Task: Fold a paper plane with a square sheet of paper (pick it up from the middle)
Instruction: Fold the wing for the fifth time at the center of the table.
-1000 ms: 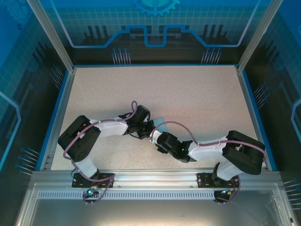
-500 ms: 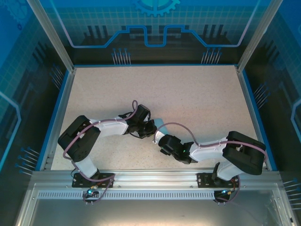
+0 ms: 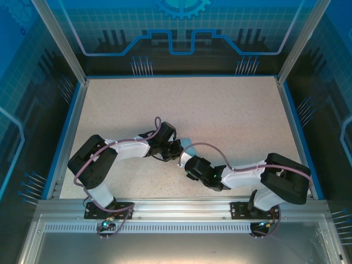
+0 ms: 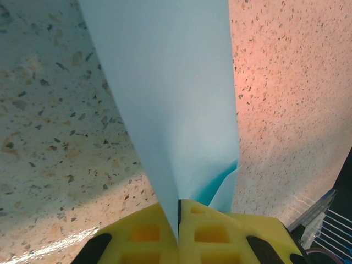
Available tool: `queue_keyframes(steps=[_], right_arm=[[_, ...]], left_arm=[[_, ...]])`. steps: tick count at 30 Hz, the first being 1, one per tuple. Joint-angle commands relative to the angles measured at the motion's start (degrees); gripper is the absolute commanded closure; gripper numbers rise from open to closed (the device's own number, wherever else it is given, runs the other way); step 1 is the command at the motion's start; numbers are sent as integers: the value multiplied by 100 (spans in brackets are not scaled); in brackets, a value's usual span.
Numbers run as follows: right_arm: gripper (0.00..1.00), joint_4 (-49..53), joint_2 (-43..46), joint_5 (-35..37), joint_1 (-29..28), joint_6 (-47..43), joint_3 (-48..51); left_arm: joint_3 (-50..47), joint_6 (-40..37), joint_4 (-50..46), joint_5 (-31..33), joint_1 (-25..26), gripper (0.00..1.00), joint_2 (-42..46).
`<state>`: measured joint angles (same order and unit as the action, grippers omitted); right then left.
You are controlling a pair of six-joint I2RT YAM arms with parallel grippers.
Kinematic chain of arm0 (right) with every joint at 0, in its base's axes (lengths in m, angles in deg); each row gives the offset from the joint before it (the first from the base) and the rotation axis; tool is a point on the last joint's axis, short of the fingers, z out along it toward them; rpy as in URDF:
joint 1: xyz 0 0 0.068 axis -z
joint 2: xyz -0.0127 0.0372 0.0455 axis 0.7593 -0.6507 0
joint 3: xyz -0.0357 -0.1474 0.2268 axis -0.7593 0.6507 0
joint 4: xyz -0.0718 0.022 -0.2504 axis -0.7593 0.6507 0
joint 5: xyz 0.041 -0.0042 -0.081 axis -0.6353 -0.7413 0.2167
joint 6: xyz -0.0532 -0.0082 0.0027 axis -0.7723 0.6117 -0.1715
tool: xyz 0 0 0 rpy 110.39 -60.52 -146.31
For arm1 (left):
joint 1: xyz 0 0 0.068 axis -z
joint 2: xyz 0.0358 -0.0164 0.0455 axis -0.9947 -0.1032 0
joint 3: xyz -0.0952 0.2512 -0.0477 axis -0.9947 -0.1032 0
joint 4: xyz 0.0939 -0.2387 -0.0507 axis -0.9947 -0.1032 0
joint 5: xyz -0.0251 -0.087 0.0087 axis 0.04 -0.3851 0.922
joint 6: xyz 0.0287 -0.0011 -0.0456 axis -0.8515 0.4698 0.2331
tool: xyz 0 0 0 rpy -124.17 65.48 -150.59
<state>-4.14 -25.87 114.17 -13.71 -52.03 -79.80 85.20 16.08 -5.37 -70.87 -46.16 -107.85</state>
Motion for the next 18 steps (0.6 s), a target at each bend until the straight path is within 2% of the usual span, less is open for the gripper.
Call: queue_keyframes(steps=[1, 3, 6, 12, 16, 18], right_arm=[[66, -284, 94, 49, -70, -100, -131], [71, -285, 76, -32, -44, -112, -135], [73, -154, -13, 42, -35, -91, -157], [87, -42, -31, -14, -33, 69, -132], [96, 30, -69, -162, -27, 254, -182], [98, 119, -75, -244, 7, 443, -219]], left_arm=[[85, -71, -126, -145, -30, 95, 42], [52, -62, -108, -145, -37, 95, 59], [46, -64, -101, -144, -35, 95, 68], [40, -71, -100, -126, -38, 92, 82], [32, -31, -66, -118, -35, 86, 146], [37, -5, -73, -100, -39, 77, 227]])
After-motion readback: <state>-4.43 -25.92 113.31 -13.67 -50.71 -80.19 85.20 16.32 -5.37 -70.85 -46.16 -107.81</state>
